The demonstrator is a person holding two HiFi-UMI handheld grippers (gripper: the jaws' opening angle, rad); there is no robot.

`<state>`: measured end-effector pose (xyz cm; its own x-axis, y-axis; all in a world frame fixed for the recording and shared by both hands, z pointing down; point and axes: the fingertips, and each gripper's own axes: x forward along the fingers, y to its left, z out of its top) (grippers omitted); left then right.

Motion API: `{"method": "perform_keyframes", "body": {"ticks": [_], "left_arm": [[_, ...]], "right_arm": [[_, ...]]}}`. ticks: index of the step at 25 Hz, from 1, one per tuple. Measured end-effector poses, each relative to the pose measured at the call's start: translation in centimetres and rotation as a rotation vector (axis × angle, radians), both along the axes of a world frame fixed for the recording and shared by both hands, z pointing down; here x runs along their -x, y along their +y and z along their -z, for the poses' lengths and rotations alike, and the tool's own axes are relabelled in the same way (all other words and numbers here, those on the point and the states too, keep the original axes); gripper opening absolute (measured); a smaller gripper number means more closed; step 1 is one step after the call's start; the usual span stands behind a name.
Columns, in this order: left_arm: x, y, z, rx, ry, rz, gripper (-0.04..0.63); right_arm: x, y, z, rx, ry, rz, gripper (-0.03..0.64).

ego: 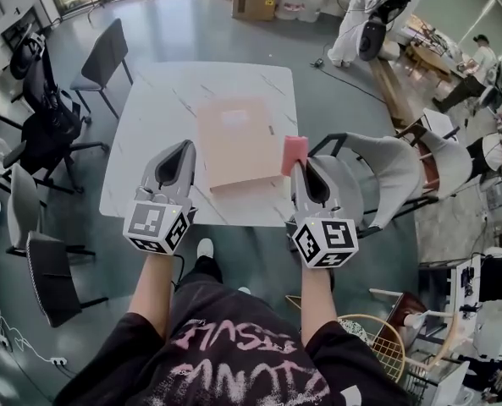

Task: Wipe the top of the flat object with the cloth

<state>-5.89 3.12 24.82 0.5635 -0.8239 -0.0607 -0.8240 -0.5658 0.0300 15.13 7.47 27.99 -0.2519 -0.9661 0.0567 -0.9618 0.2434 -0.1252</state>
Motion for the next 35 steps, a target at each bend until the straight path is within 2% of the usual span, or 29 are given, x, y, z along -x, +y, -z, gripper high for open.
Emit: {"method": "perform_keyframes", "body": {"ticks": [17, 35], "left_arm": [[3.2, -7.8, -0.7, 0.032, 0.020, -0.024, 0.000], [4.8, -14.7, -0.4, 0.043, 0.010, -0.118, 0.000]], "right_arm": [[3.8, -7.4, -0.4, 0.035, 0.027, -0.019, 0.055], [7.2, -13.4, 0.4, 0.034, 0.029, -0.073, 0.055]]}}
